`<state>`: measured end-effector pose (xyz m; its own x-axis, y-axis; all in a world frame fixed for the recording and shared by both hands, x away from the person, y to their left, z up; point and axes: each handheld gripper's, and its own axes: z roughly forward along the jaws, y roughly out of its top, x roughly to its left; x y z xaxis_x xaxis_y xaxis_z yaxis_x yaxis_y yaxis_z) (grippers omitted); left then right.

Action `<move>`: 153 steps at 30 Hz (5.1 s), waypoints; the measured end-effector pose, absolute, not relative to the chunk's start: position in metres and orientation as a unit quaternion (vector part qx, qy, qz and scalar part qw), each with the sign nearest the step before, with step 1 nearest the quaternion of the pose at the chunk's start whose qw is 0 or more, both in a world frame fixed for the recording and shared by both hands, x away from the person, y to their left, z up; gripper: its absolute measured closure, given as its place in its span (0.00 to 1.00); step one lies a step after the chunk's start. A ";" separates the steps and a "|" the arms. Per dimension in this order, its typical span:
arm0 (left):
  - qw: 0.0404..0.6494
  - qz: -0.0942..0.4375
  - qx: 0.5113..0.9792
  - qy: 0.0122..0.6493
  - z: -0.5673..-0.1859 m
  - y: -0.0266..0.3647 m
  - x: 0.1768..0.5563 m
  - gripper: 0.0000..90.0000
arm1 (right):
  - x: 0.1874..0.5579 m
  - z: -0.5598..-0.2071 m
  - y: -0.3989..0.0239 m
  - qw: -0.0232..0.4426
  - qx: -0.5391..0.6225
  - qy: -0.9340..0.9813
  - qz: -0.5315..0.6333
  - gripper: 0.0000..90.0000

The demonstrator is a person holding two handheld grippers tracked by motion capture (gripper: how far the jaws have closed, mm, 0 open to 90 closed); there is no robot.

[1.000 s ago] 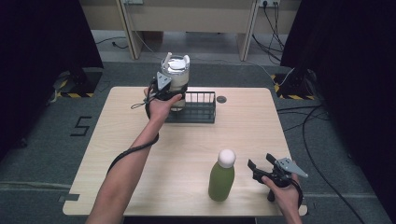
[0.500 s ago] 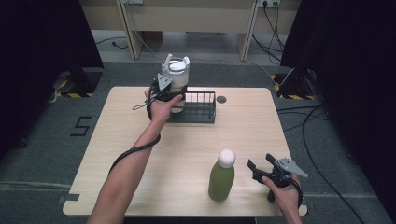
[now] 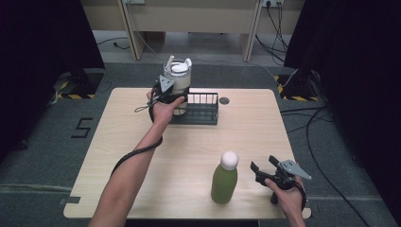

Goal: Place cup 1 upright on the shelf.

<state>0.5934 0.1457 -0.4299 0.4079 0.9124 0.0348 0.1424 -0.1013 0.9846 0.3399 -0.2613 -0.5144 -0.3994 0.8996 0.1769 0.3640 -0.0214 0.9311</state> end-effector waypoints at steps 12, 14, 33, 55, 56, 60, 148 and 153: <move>0.529 0.348 0.662 0.401 -0.429 0.151 0.590 0.09 | 0.340 -0.514 -0.259 0.254 0.483 0.653 0.525 0.14; 0.526 0.346 0.664 0.402 -0.428 0.152 0.589 0.09 | 0.340 -0.514 -0.258 0.253 0.482 0.654 0.525 0.14; 0.509 0.338 0.678 0.409 -0.423 0.157 0.582 0.09 | 0.340 -0.514 -0.257 0.253 0.481 0.655 0.525 0.15; 0.505 0.349 0.689 0.386 -0.427 0.160 0.579 0.07 | 0.340 -0.514 -0.257 0.254 0.477 0.662 0.519 0.14; 0.505 0.349 0.689 0.386 -0.427 0.160 0.579 0.07 | 0.340 -0.514 -0.257 0.254 0.477 0.662 0.519 0.14; 0.507 0.349 0.688 0.385 -0.428 0.161 0.578 0.08 | 0.340 -0.514 -0.256 0.251 0.478 0.663 0.519 0.14; 0.510 0.345 0.680 0.399 -0.450 0.262 0.455 0.16 | 0.317 -0.495 -0.244 0.277 0.437 0.671 0.531 0.15; 0.507 0.351 0.677 0.401 -0.460 0.272 0.443 0.16 | 0.318 -0.496 -0.245 0.281 0.437 0.668 0.532 0.16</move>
<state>0.4433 0.2723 -0.4602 0.4327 0.8990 0.0680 0.1875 -0.1636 0.9686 0.3183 -0.2449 -0.4958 -0.4597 0.8835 0.0899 0.2857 0.0513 0.9570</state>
